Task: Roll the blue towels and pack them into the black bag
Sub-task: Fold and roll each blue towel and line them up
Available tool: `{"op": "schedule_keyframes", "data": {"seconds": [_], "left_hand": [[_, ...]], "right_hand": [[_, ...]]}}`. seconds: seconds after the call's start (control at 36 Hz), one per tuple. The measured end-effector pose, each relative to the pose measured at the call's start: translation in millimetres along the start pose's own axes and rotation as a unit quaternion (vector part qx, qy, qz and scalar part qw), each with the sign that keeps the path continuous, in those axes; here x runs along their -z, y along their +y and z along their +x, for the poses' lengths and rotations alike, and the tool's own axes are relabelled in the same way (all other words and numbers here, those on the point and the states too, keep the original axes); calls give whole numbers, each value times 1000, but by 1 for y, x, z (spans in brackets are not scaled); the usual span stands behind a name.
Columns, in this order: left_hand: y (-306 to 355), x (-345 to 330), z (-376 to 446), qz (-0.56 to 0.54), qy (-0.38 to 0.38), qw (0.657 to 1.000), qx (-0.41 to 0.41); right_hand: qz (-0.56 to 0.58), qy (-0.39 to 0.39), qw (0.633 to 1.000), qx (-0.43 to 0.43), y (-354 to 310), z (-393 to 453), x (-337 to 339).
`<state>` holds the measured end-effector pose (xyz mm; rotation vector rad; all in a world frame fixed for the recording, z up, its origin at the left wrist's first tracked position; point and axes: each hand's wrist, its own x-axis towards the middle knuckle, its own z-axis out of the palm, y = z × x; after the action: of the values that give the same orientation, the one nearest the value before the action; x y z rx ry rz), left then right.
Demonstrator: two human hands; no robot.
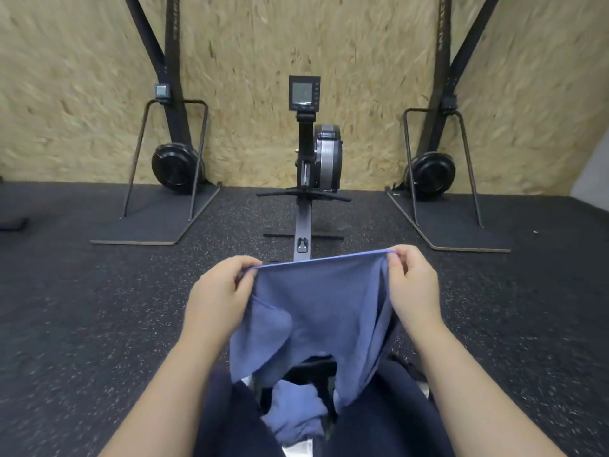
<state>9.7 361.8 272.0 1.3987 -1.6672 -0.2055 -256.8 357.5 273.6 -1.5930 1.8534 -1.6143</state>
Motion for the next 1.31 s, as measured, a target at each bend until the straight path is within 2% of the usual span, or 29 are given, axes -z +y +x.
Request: {"op": "schedule_keyframes", "data": {"seconds": [0.33, 0.47, 0.58, 0.75, 0.86, 0.94, 1.06, 1.22, 1.31], "left_hand": [[6, 21, 14, 42, -15, 998, 45], [19, 23, 19, 1, -19, 998, 63], [40, 25, 22, -88, -14, 994, 66], [73, 31, 17, -200, -53, 978, 28], [94, 35, 8, -227, -99, 969, -10], [105, 35, 3, -228, -108, 967, -39], [112, 34, -2, -209, -96, 971, -63], [118, 39, -6, -190, -63, 977, -71], [120, 40, -7, -187, -47, 979, -68]], "right_hand": [[7, 41, 998, -37, -15, 3, 18], [19, 33, 998, -51, -28, 8, 22], [35, 11, 998, -48, -49, 8, 22], [75, -48, 996, -1, -91, -10, 27], [139, -95, 985, 48, -112, -25, 29], [130, -133, 979, 85, -120, -31, 29], [154, -150, 970, 113, -128, -40, 30], [232, -141, 957, 99, -135, -47, 33], [235, -136, 957, 106, -135, -48, 33]]}}
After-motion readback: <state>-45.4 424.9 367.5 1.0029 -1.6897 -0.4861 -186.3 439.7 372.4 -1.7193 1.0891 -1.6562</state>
